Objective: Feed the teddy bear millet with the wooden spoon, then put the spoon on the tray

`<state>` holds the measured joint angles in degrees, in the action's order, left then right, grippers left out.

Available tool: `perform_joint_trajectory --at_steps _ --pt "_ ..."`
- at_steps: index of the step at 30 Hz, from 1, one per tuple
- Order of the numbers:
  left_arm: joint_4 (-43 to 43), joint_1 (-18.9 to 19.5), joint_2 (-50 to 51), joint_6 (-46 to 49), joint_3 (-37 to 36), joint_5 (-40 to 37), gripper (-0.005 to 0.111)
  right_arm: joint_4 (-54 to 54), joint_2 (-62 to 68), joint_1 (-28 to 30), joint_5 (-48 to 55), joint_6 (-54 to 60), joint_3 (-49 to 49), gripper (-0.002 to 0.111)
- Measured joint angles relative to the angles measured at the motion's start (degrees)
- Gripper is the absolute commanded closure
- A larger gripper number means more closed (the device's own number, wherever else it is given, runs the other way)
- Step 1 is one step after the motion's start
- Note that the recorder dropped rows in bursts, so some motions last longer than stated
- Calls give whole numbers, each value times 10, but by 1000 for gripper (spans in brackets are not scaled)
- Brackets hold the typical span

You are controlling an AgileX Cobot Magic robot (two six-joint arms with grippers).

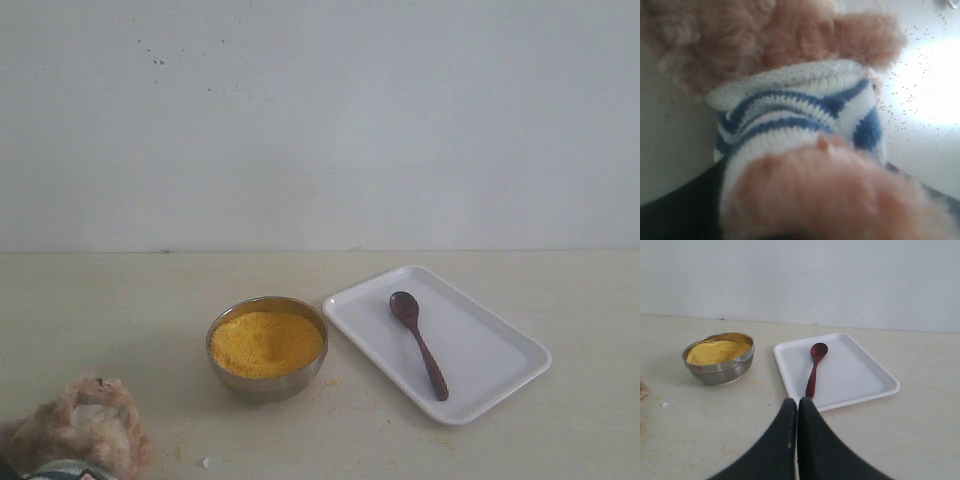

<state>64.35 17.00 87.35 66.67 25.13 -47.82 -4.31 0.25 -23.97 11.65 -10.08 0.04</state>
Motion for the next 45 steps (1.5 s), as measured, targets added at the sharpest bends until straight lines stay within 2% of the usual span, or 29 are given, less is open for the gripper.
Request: perform_joint_trajectory --at_steps 7,12,18,25,27,33,39,45 --pt "0 0 0 -22 0 28 25 0 0 0 0 0 0 108" --pt "-28 31 1 -62 13 25 25 0 0 0 0 0 0 108" --pt "-111 92 1 -152 85 -36 25 0 0 0 0 0 0 108" --pt "-125 99 1 -176 95 -82 26 0 0 0 0 0 0 108" --pt "-127 102 1 -182 95 -83 30 0 0 0 0 0 0 108" --pt "-162 102 1 -204 97 -83 51 0 0 0 0 0 0 108" --pt "-196 102 1 -230 114 -85 49 0 0 0 0 0 0 108" --pt "-191 102 1 -231 119 -99 36 0 0 0 0 0 0 108"
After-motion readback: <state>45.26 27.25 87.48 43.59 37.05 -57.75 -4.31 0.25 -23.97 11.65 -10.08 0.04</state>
